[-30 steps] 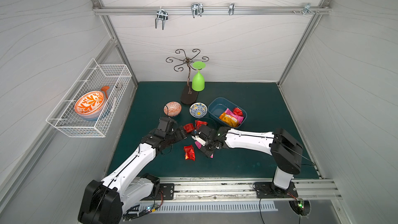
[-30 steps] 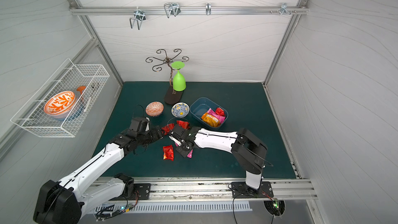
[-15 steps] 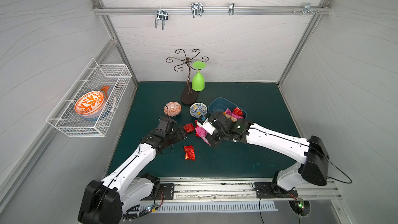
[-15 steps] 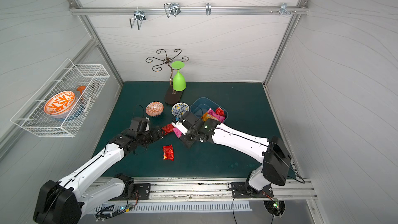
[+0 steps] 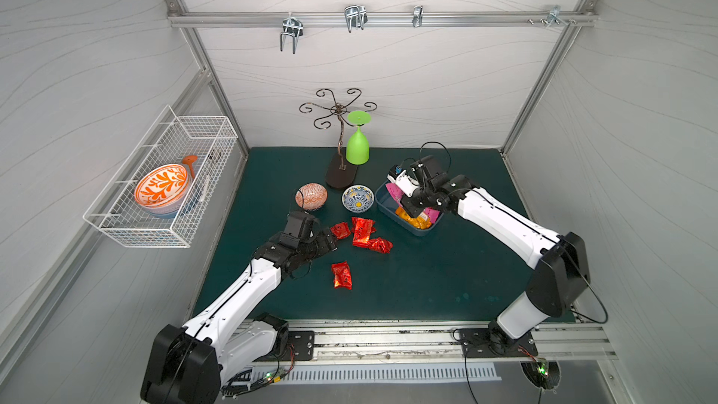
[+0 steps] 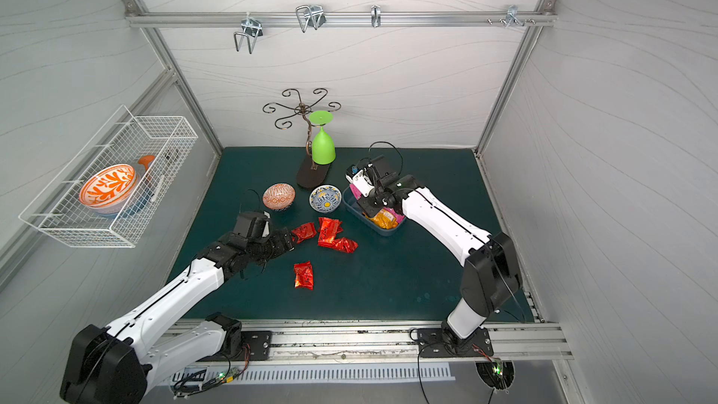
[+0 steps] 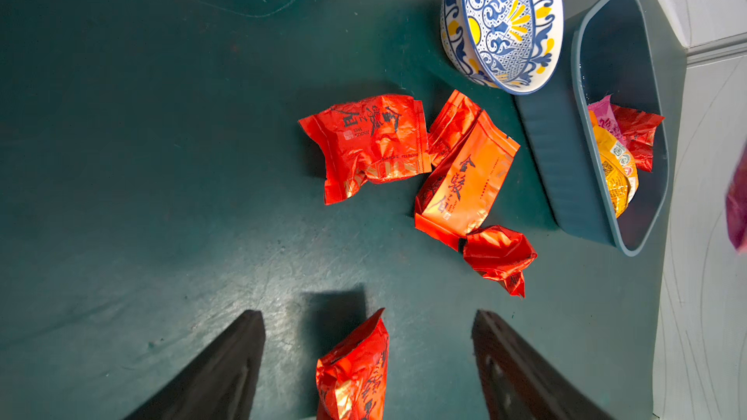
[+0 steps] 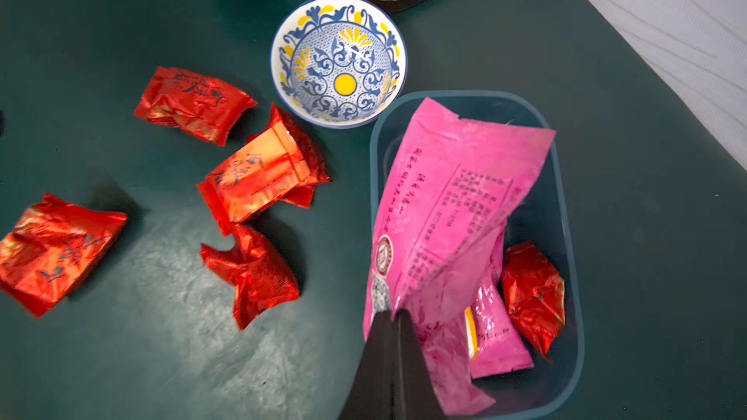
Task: Put the tea bags into the storage box
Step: Place the tea bag in the storage box, then pick up the tea bag from the center of the board.
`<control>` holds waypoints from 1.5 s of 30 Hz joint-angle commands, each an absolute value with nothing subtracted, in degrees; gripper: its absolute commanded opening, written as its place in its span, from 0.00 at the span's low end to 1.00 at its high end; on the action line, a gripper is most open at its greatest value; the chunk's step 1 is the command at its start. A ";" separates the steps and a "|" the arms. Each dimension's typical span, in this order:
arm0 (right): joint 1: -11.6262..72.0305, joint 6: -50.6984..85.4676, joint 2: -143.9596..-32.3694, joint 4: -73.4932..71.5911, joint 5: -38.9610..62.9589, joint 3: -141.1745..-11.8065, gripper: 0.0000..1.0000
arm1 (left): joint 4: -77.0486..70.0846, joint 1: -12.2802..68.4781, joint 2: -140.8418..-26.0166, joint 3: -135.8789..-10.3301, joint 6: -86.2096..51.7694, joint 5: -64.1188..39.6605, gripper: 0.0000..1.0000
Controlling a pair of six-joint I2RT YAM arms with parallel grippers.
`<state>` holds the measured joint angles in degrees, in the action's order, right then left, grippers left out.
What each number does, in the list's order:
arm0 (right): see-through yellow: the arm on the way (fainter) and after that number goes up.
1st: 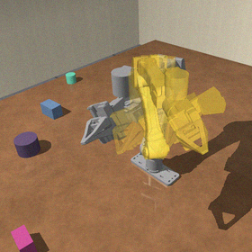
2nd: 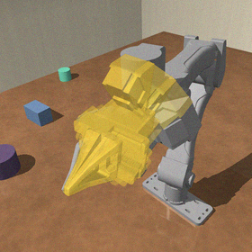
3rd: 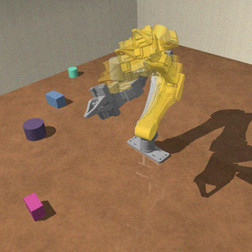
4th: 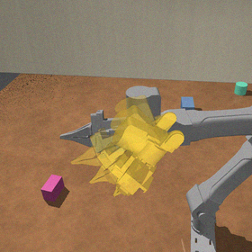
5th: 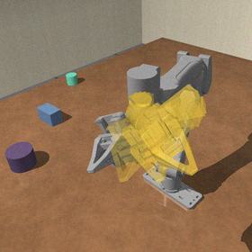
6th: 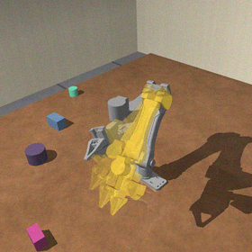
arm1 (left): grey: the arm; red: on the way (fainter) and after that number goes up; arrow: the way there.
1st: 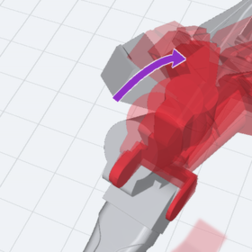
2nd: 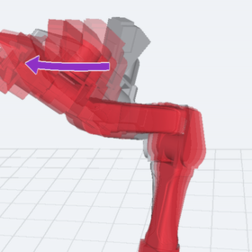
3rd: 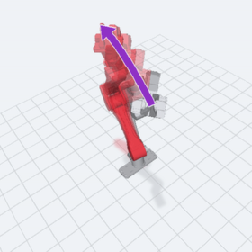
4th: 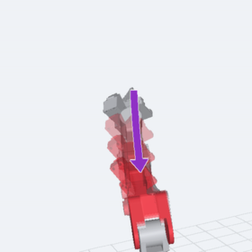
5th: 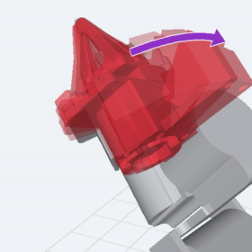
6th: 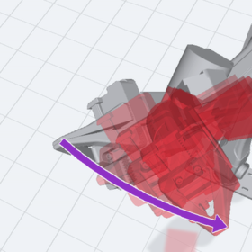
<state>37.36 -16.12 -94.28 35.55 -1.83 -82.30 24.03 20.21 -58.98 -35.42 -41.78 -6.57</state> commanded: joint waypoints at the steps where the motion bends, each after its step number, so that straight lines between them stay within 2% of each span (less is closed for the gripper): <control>1: 36.27 -20.43 -99.87 37.24 -1.94 -86.29 0.00 | 23.74 20.13 -59.24 -36.12 -41.10 -7.03 0.85; 9: 36.29 -19.43 -109.65 38.37 -0.14 -90.53 0.00 | 23.90 20.13 -59.41 -36.23 -40.78 -7.01 0.85; 16: 36.92 -17.31 -110.15 38.35 1.24 -87.39 0.00 | 23.67 20.13 -59.52 -35.86 -40.56 -6.66 0.85; 18: 37.23 -16.66 -108.69 38.04 -0.06 -86.55 0.19 | 23.46 20.13 -59.90 -35.86 -40.60 -6.92 0.85; 20: 37.61 -16.20 -106.91 37.90 -1.20 -86.12 0.25 | 23.38 20.13 -60.11 -35.86 -40.69 -7.10 0.85; 25: 40.83 -14.41 -100.96 38.18 -4.16 -84.44 0.30 | 23.33 20.15 -60.03 -35.68 -40.78 -6.85 0.85; 33: 51.68 -6.19 -94.11 38.08 -6.14 -76.73 0.39 | 23.02 20.19 -60.46 -35.55 -41.27 -6.94 0.85; 39: 57.49 1.61 -94.45 36.61 -8.39 -70.87 0.43 | 22.38 20.15 -60.91 -35.42 -42.00 -7.37 0.85; 40: 57.67 2.66 -94.73 36.08 -8.09 -70.16 0.52 | 22.26 20.13 -60.99 -35.42 -42.08 -7.42 0.85; 41: 57.74 3.65 -95.28 35.71 -7.41 -69.60 0.54 | 22.27 20.19 -61.02 -35.36 -42.24 -7.62 0.85; 45: 57.70 6.08 -97.21 34.61 -7.85 -69.16 0.53 | 22.40 20.15 -60.75 -35.19 -42.22 -7.73 0.85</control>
